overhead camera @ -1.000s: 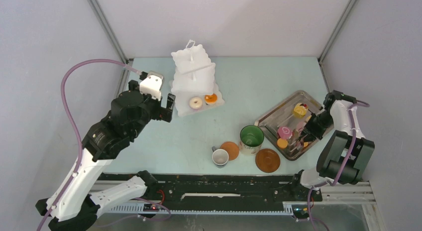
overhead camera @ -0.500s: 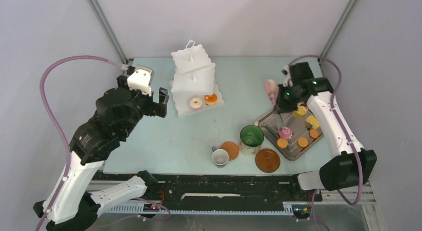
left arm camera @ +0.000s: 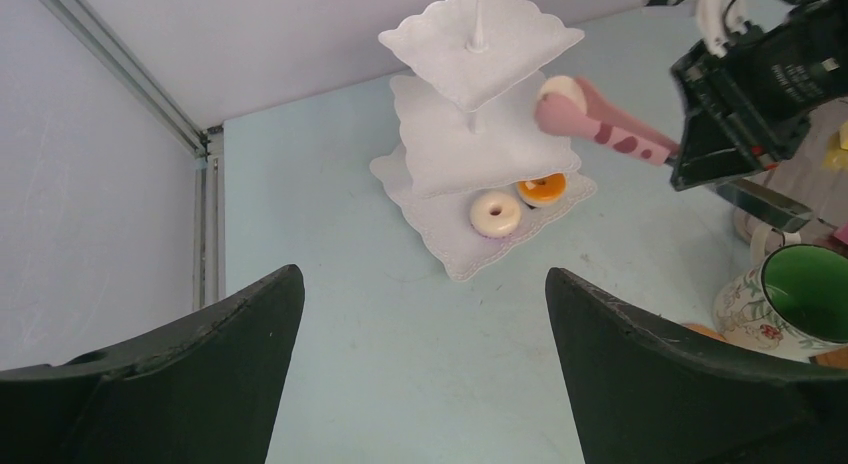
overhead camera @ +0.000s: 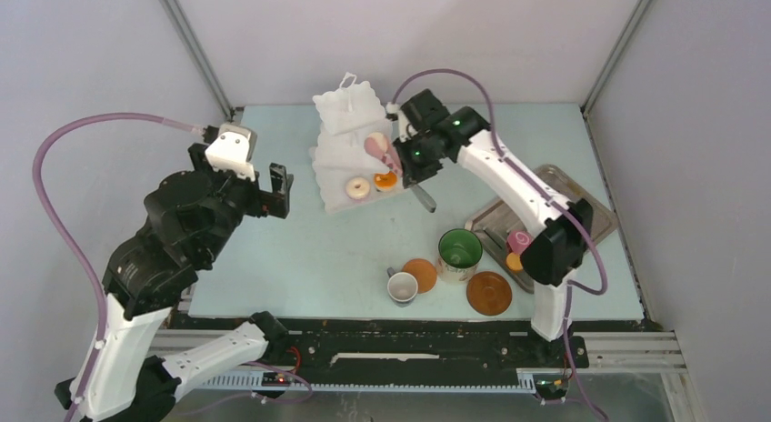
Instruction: Serve the afternoon tea
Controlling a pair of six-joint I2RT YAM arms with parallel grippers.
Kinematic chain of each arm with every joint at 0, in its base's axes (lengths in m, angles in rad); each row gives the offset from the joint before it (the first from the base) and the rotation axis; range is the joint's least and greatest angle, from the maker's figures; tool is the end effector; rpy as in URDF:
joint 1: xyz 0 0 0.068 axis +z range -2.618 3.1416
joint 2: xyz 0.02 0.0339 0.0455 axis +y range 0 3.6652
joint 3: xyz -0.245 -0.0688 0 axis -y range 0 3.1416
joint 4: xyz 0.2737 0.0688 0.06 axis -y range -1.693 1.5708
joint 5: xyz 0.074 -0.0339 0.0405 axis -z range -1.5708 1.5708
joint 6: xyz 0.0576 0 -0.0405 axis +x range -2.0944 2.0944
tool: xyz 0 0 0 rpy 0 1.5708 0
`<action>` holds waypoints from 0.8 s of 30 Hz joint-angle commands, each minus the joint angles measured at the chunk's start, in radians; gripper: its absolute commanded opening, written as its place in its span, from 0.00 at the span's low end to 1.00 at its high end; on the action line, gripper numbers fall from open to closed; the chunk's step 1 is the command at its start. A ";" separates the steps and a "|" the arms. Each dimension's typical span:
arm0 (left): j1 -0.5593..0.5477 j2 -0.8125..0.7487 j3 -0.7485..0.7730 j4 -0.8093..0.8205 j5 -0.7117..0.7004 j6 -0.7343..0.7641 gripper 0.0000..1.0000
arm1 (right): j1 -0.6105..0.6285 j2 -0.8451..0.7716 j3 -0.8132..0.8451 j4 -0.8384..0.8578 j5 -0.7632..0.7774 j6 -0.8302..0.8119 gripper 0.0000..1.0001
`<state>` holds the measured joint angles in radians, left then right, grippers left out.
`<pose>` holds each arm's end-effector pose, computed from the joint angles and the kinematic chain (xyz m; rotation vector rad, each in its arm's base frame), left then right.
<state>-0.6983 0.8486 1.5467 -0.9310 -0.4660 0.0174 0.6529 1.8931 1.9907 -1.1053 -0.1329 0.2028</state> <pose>0.1325 -0.0774 0.4903 0.3052 1.7526 -0.0704 0.3402 0.2698 0.3214 -0.6394 2.5649 0.4772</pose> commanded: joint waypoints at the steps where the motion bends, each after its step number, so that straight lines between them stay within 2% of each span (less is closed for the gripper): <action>1: -0.004 -0.021 0.032 -0.020 -0.036 -0.010 0.98 | 0.038 0.063 0.121 -0.033 0.030 -0.030 0.09; 9: -0.004 -0.031 0.014 -0.012 -0.029 -0.003 0.98 | 0.067 0.169 0.238 -0.081 0.102 -0.023 0.16; 17: -0.004 -0.035 -0.001 0.000 -0.032 -0.001 0.98 | 0.052 0.235 0.303 -0.104 0.131 -0.031 0.37; 24: -0.003 -0.039 -0.020 0.004 -0.035 0.002 0.98 | 0.051 0.239 0.304 -0.106 0.113 -0.049 0.40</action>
<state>-0.6983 0.8108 1.5349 -0.9520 -0.4870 0.0174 0.7071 2.1395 2.2471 -1.2106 -0.0246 0.1715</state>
